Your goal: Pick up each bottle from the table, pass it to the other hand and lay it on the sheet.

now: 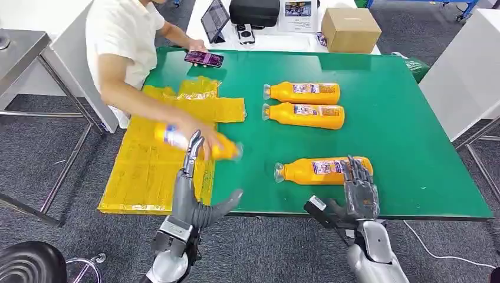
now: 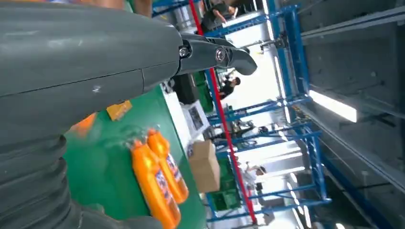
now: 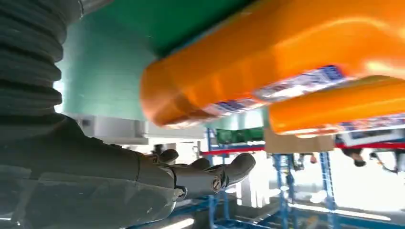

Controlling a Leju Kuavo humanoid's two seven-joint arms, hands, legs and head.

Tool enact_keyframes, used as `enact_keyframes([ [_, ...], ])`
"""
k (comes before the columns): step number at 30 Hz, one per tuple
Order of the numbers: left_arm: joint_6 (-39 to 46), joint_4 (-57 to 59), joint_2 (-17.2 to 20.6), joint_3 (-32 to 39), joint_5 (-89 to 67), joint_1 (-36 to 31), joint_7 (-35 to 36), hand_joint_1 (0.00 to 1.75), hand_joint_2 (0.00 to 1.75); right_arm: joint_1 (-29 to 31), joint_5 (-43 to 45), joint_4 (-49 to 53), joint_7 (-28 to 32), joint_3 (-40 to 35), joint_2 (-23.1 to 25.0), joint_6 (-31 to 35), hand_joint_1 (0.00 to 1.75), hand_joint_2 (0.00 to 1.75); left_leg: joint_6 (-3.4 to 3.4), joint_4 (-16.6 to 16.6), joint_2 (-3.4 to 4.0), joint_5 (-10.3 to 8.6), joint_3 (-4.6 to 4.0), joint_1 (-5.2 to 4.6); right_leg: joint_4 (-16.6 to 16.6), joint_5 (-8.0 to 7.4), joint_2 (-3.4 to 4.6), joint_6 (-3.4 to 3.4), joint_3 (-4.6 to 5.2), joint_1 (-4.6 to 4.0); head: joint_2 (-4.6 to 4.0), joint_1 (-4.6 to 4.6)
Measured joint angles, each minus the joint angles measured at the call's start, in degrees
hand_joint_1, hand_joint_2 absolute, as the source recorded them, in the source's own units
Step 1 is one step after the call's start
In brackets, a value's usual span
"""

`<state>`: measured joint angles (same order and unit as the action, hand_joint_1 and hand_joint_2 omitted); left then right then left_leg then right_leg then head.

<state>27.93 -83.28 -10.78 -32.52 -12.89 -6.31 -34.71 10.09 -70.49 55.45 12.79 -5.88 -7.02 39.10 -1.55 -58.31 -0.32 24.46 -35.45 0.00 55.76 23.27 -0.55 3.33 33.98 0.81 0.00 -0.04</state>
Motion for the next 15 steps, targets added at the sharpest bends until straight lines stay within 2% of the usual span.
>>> enact_keyframes([
  [9,-1.2,0.0,-0.2,-1.9,3.3,-0.5,-0.5,0.0,1.75,6.7,1.5,-10.6,1.5,-1.4,0.8,0.5,0.0,1.75,0.0,0.0,0.0,0.0,0.0,0.0,0.0,0.0,0.0,0.0,0.01,-0.01,0.0,0.0],
  [15,-1.2,0.0,-0.2,-2.5,4.3,-0.9,-0.5,0.0,1.75,10.5,-0.6,-17.7,-2.2,-1.9,0.6,-0.1,0.0,1.75,0.01,0.0,0.02,0.01,0.09,0.0,0.0,0.0,0.01,0.0,-0.03,0.0,0.0,-0.02],
])
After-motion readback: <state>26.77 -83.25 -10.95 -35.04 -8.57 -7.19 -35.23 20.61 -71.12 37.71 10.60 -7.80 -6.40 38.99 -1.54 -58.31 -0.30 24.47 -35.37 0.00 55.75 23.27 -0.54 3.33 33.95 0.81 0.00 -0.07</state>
